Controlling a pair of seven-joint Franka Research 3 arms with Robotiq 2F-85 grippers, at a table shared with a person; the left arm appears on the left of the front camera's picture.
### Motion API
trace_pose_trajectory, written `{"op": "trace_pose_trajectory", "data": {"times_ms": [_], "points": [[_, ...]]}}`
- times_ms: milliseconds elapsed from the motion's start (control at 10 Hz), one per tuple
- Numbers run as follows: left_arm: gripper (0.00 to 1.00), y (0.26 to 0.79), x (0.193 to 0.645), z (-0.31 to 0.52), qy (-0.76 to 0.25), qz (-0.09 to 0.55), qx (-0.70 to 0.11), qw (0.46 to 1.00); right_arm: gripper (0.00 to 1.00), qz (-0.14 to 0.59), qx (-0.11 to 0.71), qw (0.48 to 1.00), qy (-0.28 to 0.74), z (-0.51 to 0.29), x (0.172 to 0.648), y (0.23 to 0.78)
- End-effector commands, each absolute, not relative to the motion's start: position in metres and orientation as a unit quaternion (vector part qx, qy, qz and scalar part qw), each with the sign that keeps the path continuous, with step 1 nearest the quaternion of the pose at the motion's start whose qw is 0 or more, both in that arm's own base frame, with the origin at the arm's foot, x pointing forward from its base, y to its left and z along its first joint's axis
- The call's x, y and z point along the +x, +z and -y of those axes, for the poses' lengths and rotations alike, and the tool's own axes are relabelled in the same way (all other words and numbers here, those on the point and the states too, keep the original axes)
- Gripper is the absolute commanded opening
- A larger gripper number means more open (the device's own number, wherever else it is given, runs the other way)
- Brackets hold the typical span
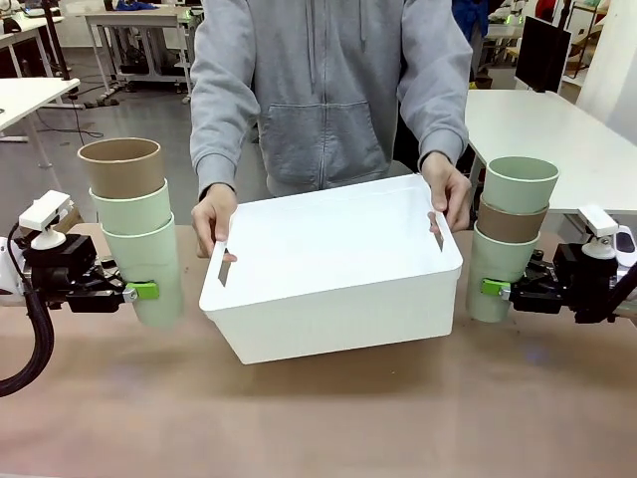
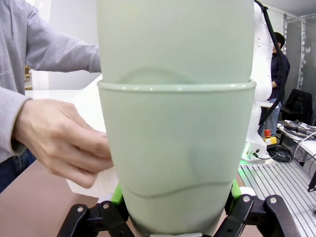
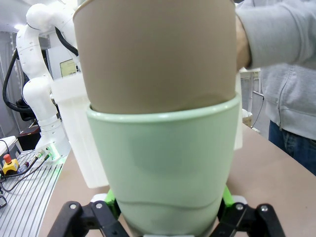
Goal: Stack the cups and store them in the basket.
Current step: Place the stack of Reusable plastic cups into the Pantry Basket.
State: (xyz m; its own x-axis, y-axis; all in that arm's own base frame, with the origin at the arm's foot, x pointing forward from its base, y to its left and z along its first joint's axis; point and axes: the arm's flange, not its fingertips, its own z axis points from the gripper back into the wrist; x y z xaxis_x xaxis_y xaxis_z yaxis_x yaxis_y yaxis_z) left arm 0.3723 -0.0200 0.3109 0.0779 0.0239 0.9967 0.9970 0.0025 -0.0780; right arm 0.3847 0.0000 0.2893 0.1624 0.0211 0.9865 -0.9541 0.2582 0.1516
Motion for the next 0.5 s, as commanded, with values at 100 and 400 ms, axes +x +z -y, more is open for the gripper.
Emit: {"op": "trace_pose_trajectory", "data": {"times_ms": [100,400], "points": [[0.85,0.3142,0.3713,0.0211,-0.474,0.49,-0.526,0.509,0.86,0.513,0.455,0.605,0.403,-0.0006,0.3855,0.2932],[0.85,0.3142,0.3713,0.0211,-0.474,0.49,-0.526,0.509,0.86,0.513,0.455,0.605,0.403,-0.0006,0.3855,0.2932]]}}
